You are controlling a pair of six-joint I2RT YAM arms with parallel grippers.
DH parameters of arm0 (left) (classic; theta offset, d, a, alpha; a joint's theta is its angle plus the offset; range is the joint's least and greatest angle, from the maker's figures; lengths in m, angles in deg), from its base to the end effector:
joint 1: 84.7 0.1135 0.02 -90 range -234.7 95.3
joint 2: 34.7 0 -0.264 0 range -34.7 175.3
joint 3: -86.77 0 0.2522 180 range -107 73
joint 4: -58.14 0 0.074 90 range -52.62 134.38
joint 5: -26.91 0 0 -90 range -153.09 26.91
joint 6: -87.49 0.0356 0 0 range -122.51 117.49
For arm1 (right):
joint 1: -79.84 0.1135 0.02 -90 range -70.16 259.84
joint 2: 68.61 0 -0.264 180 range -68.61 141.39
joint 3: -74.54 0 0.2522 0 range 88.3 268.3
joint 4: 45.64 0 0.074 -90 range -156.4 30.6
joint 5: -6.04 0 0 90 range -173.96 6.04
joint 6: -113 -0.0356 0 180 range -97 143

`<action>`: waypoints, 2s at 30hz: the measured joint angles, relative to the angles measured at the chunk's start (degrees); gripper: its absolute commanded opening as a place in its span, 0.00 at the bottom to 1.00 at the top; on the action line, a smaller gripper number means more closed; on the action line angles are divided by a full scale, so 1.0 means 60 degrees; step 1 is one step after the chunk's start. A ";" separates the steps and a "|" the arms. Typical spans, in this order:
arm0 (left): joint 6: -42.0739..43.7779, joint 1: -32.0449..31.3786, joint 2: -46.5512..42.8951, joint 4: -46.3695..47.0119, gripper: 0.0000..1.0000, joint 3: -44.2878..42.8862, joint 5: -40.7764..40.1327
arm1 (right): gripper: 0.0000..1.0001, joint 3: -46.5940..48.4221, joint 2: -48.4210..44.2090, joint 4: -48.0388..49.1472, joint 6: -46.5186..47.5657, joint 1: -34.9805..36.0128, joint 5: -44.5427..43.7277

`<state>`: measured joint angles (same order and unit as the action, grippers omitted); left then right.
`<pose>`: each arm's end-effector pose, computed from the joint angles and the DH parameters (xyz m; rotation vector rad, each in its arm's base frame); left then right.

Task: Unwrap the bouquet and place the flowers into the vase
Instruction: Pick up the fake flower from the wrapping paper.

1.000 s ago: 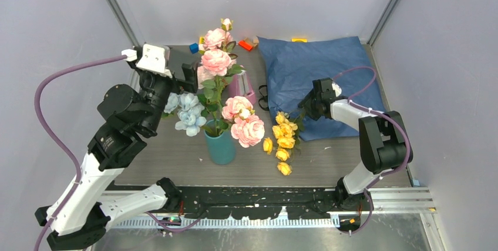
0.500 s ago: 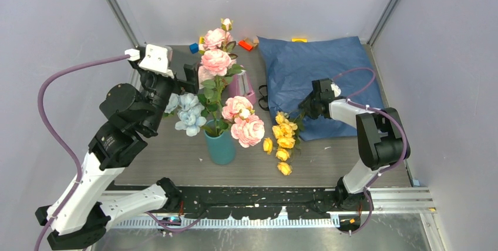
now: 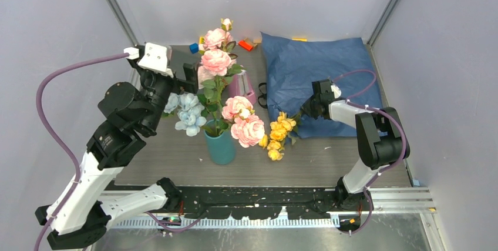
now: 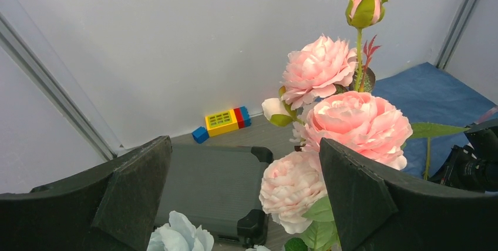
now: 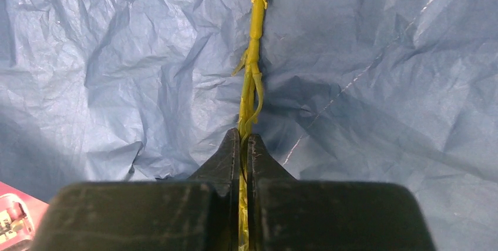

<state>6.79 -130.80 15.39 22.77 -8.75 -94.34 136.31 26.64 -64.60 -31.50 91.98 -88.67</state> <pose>0.1038 -0.0812 0.5139 0.2286 1.4041 -0.1501 0.3147 0.0647 0.1505 0.9446 2.3402 0.3846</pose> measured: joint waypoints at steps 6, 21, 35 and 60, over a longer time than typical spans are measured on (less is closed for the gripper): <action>-0.0073 0.0000 0.0109 -0.0372 1.00 -0.0372 0.0033 | 0.00 -0.0004 -0.0178 0.0029 -0.0018 0.0000 0.0000; -0.0018 0.0000 0.0980 -0.2000 0.96 -0.1719 0.1566 | 0.00 0.0000 -0.3402 -0.0674 0.0612 0.0000 0.0106; 0.0361 0.0000 0.1883 -0.2597 0.97 -0.3013 0.2983 | 0.00 0.0674 -0.5985 -0.1767 0.1413 0.0000 0.0066; 0.2503 -0.1526 0.4003 -0.2051 1.00 -0.5191 0.5355 | 0.00 0.5523 -0.5650 -0.7034 0.3945 0.0000 0.5384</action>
<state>21.81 -139.96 39.41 10.47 -39.90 -62.21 169.45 -7.27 -106.80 -7.83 91.98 -56.36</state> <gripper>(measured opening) 0.981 0.047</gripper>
